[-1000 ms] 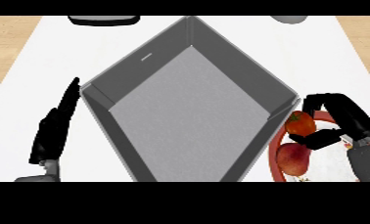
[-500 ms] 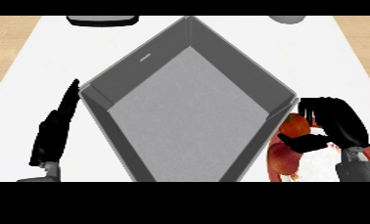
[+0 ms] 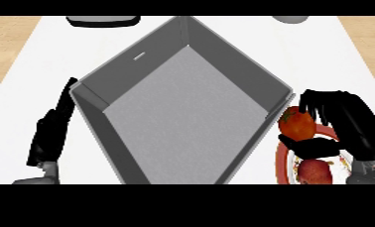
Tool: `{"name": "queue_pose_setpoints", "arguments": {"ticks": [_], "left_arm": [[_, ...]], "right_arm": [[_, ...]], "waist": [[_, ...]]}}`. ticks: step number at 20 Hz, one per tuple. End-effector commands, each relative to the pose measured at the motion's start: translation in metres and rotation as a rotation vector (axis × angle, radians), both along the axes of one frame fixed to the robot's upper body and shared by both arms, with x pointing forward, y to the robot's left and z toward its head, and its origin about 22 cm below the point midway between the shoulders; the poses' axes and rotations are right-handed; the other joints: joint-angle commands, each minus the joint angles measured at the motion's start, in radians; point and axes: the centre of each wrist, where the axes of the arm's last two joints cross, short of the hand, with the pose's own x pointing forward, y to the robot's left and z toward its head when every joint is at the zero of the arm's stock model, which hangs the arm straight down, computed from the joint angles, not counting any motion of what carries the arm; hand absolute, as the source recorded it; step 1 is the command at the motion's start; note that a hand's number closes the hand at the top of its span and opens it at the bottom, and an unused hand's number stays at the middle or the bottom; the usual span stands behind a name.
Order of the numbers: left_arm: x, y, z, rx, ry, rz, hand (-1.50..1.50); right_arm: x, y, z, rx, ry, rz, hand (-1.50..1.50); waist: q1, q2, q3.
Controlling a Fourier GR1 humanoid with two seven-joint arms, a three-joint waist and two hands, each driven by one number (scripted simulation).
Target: Pick the tomato from the plate and place it in the cardboard box
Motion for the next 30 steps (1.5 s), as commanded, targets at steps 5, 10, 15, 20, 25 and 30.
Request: {"name": "queue_pose_setpoints", "arguments": {"ticks": [5,10,15,20,25,30], "left_arm": [[-0.017,-0.010,-0.014,-0.004,0.002,-0.026,0.00],[-0.005,-0.002,-0.006,-0.003,0.000,-0.020,0.00],[-0.005,-0.015,0.001,-0.016,-0.006,-0.019,0.00],[0.014,0.002,0.000,0.000,-0.004,-0.011,0.00],[0.001,-0.011,-0.013,-0.008,0.004,-0.032,0.00],[-0.005,-0.008,0.009,-0.002,-0.004,-0.046,0.00]], "right_arm": [[-0.021,0.037,0.068,0.264,-0.139,0.233,1.50],[0.001,0.084,0.107,0.281,-0.123,0.259,1.50],[0.009,0.137,0.112,0.276,-0.103,0.233,1.50],[0.033,0.165,0.116,0.272,-0.071,0.224,1.50],[0.068,0.211,0.087,0.222,0.009,0.217,1.50],[0.089,0.229,0.056,0.178,0.081,0.202,1.50]], "waist": [[0.011,0.000,0.000],[0.021,0.004,0.000],[0.021,0.003,0.000],[0.015,0.005,0.000],[0.025,0.007,0.000],[0.029,0.006,0.001]]}}
